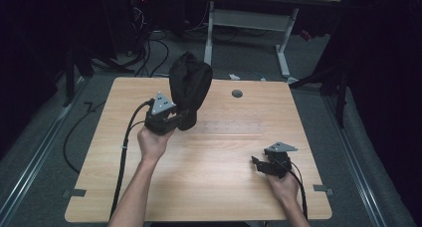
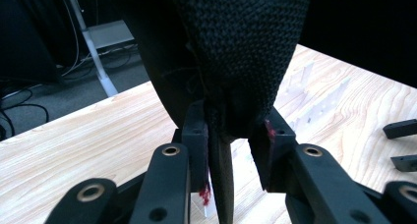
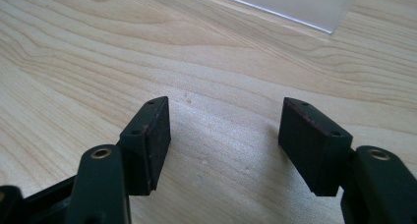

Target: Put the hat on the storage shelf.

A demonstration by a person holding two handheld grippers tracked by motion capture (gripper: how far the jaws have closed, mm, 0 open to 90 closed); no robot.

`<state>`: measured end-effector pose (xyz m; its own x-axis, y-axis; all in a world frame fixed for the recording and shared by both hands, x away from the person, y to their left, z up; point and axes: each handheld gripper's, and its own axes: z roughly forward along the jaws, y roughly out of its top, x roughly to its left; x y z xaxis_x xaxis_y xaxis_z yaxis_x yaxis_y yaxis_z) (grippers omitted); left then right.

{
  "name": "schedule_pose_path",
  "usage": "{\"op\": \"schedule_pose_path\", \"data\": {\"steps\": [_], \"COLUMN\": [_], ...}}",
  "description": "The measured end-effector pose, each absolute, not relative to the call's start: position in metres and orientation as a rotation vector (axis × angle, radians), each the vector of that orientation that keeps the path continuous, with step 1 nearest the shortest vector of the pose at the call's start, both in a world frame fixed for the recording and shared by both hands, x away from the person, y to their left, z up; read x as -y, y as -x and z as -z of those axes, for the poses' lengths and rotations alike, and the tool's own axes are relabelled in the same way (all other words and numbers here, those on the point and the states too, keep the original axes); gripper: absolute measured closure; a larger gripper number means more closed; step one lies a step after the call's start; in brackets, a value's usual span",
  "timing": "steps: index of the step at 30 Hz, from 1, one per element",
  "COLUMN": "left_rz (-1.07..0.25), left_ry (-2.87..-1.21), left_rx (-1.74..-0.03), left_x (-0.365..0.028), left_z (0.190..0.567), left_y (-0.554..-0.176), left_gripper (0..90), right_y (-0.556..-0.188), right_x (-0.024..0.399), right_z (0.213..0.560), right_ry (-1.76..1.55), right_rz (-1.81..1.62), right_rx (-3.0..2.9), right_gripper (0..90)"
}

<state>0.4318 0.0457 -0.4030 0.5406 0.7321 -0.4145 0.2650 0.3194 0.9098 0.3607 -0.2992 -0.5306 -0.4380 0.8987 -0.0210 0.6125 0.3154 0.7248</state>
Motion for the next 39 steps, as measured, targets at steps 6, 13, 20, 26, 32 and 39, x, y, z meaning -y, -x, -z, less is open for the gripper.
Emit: {"op": "schedule_pose_path", "data": {"steps": [6, 13, 20, 26, 32, 39], "left_rz": [-0.378, -0.369, -0.327, -0.305, -0.301, -0.287], "left_ry": [-1.239, -1.221, -1.17, -1.164, -1.16, -1.14], "left_rx": [-1.013, -1.033, -1.079, -1.118, -1.15, -1.162], "left_x": [-0.046, -0.046, -0.055, -0.062, -0.061, -0.067], "left_z": [0.415, 0.428, 0.434, 0.437, 0.437, 0.434], "left_y": [-0.434, -0.436, -0.436, -0.436, -0.437, -0.436], "left_gripper": [70.4, 69.9, 67.7, 65.7, 53.5, 33.5], "right_y": [-0.361, -0.361, -0.361, -0.361, -0.361, -0.361], "right_x": [0.299, 0.299, 0.299, 0.299, 0.299, 0.299], "right_z": [0.531, 0.531, 0.531, 0.531, 0.531, 0.531], "right_ry": [-1.339, -1.332, -1.332, -1.334, -1.334, -1.334], "right_rz": [-0.914, -0.915, -0.915, -0.915, -0.915, -0.915], "right_rx": [-2.164, -2.167, -2.167, -2.166, -2.166, -2.166], "right_gripper": [36.8, 36.8, 36.8, 36.7, 36.7, 36.7]}}
